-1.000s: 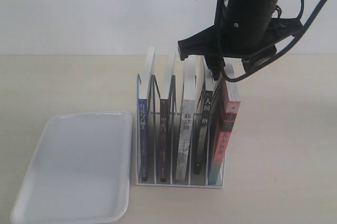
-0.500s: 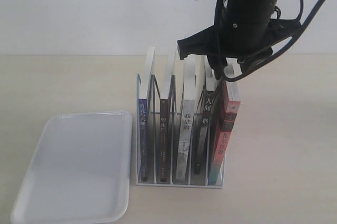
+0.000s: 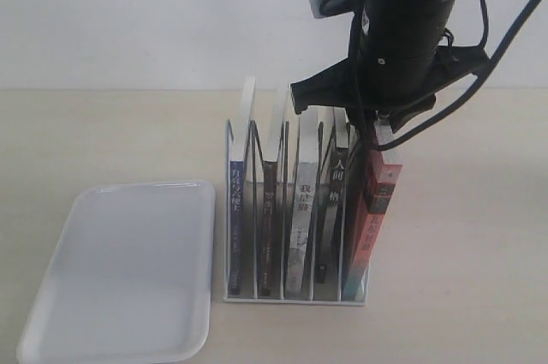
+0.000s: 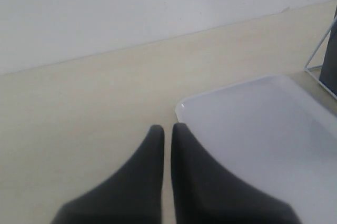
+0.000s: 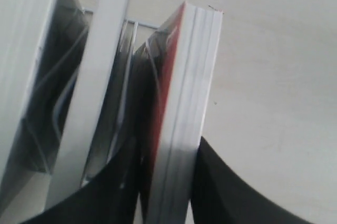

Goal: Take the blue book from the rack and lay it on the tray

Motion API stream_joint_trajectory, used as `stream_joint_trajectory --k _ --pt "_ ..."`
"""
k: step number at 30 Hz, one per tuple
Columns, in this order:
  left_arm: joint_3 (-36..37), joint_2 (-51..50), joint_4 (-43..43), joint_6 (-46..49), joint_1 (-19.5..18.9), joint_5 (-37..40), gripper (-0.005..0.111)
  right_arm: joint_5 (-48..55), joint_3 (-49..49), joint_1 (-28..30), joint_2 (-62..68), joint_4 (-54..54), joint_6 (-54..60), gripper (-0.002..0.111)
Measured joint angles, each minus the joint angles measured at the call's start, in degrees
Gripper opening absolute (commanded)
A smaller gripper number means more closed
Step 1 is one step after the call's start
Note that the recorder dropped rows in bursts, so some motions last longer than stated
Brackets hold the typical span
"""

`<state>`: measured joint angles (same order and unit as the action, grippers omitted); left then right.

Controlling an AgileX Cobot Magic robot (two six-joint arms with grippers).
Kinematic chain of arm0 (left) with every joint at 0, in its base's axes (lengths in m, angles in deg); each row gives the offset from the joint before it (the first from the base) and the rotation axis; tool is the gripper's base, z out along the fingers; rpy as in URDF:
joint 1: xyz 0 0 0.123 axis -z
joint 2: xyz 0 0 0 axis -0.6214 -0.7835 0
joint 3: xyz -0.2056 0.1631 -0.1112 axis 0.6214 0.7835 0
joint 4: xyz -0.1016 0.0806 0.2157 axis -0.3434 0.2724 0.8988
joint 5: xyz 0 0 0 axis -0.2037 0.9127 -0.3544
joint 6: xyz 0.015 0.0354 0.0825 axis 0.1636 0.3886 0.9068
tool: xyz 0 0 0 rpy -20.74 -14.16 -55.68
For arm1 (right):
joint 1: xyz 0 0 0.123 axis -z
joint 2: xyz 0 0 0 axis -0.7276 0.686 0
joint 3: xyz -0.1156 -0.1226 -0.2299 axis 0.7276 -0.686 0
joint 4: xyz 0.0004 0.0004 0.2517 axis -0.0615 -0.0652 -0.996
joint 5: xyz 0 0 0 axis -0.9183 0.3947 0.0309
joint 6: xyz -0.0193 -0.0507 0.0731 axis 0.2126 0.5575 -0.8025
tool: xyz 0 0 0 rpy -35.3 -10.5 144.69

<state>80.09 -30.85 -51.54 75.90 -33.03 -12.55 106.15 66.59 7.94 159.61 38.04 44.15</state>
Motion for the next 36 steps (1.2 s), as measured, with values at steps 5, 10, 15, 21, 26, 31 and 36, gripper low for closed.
stream_joint_trajectory --k 5,10,15,21,26,31,36 --pt "0.0 0.0 0.0 0.0 0.0 0.0 0.005 0.0 0.0 0.0 0.0 0.0 -0.3 0.001" --pt "0.0 0.0 0.0 0.0 0.0 0.0 0.005 0.0 0.0 0.0 0.0 0.0 -0.3 0.000" --pt "0.0 0.0 0.0 0.0 0.0 0.0 0.005 0.0 0.0 0.0 0.0 0.1 -0.5 0.000" --pt "0.0 0.0 0.0 0.0 0.0 0.0 0.005 0.0 0.0 0.0 0.1 1.0 -1.2 0.000" --pt "0.0 0.0 0.0 0.0 0.0 0.0 0.005 0.0 -0.2 0.0 0.1 2.5 -2.6 0.000" --pt "0.0 0.0 0.0 0.0 0.0 0.0 0.005 0.0 -0.2 0.0 -0.2 2.8 -2.8 0.000" --pt "0.0 0.0 0.0 0.0 0.0 0.0 0.005 0.0 0.2 0.0 -2.3 3.7 -2.8 0.000"
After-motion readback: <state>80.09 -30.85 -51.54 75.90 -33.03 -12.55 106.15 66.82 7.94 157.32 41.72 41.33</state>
